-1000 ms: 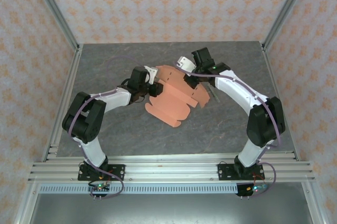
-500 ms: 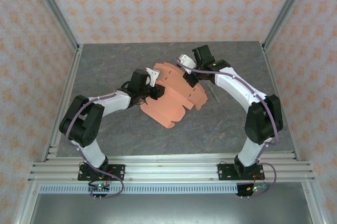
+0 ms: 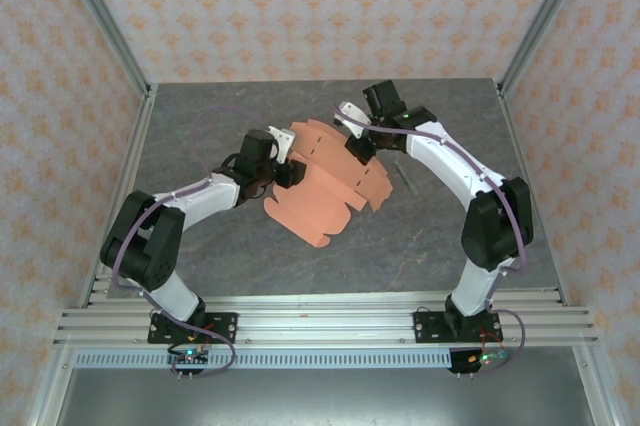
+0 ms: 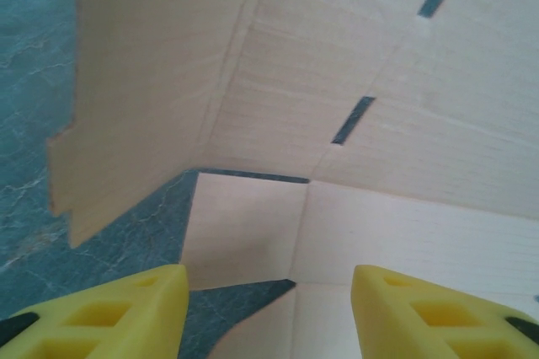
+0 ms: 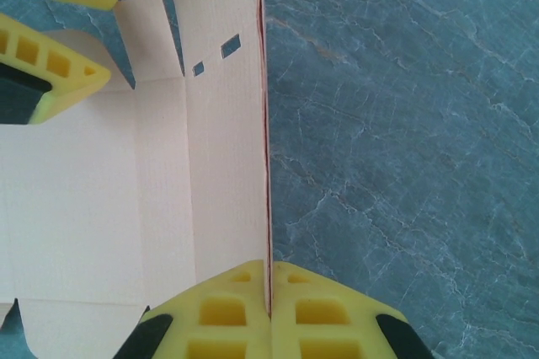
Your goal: Fold the paper box
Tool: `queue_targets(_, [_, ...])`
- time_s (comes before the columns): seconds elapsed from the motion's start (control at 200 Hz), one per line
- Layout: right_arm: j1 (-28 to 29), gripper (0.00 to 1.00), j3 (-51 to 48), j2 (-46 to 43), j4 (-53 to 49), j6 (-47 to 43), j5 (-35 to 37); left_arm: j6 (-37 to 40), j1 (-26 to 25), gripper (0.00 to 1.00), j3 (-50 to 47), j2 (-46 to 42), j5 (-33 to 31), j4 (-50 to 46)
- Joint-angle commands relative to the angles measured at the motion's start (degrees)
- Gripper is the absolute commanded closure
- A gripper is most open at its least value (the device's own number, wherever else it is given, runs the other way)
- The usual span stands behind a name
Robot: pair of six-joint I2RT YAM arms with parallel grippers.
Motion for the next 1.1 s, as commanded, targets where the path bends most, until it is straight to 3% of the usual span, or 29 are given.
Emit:
queue_targets(0.0, [0.1,1.00,2.5,1.1,-2.6,0.5,-1.4,1.4,0.8,0.42,2.2,1.3,-3.5,-2.1])
queue_targets(0.17, [0.1,1.00,3.2,1.7,-2.6,0.8,-2.1,1.9,0.9,0.39,5.8,5.6,-2.1,-3.8])
queue_targets(0.335, [0.1,1.00,3.7,1.9,-2.7,0.8,-1.5,1.1,0.7,0.40,7.2,7.5,4.8,-2.0])
queue_targets(0.55, [0.0,1.00,3.5,2.1,-1.8,1.5,-1.2,-0.5,0.5,0.55,5.9,6.5,10.9,1.3])
queue_targets(1.096, [0.1,1.00,3.4,3.3,-2.2,1.9,0.3,0.6,-1.1,0.62,-0.3,-0.1,7.5,5.7])
